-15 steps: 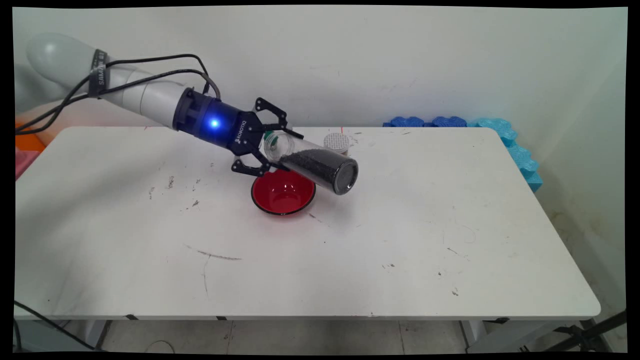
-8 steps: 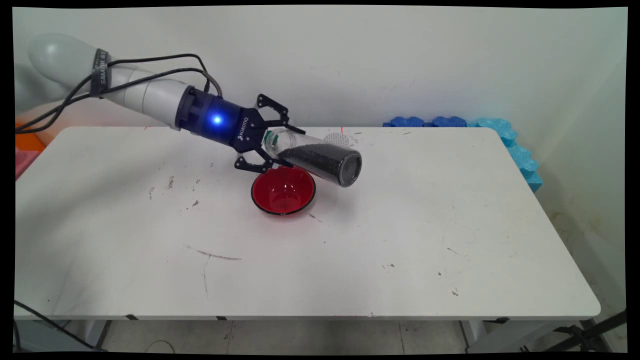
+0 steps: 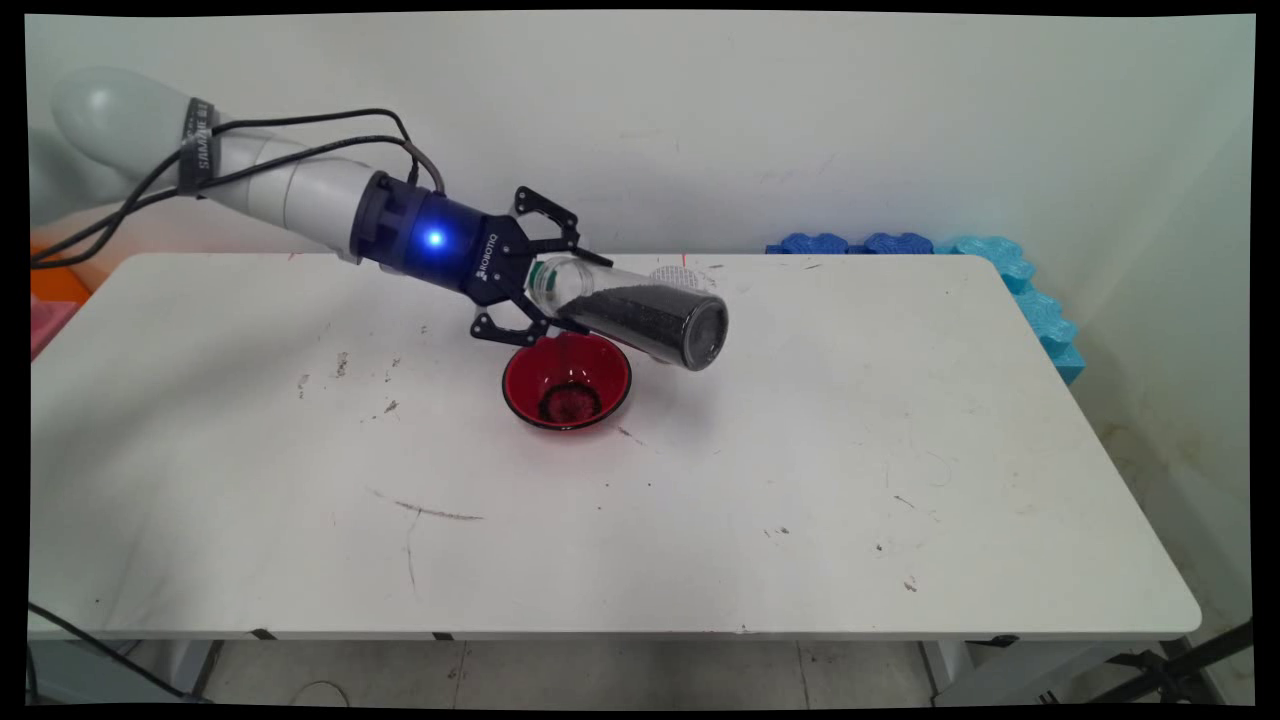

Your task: Pour the black seasoning powder in the red bowl

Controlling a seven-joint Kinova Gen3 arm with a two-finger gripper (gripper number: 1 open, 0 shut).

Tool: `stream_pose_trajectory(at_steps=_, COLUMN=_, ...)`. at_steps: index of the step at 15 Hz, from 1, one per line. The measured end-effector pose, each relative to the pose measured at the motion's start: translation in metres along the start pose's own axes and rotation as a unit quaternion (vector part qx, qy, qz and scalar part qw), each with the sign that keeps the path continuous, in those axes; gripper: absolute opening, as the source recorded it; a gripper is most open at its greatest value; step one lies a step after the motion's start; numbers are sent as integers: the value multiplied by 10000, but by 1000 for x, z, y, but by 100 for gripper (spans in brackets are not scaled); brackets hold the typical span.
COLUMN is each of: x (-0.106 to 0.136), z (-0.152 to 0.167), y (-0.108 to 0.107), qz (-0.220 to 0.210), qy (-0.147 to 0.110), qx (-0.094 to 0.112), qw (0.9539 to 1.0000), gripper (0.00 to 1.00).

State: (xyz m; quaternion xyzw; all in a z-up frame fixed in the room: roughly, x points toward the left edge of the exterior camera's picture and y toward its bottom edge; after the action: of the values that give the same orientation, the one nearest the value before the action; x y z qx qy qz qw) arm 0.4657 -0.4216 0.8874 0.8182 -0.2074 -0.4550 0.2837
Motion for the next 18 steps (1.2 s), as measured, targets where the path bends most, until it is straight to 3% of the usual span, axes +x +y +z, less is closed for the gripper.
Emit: stream_pose_trajectory(at_steps=18, x=5, z=-1, y=-6, qz=-22, qy=13, qx=27, qw=10000, gripper=0)
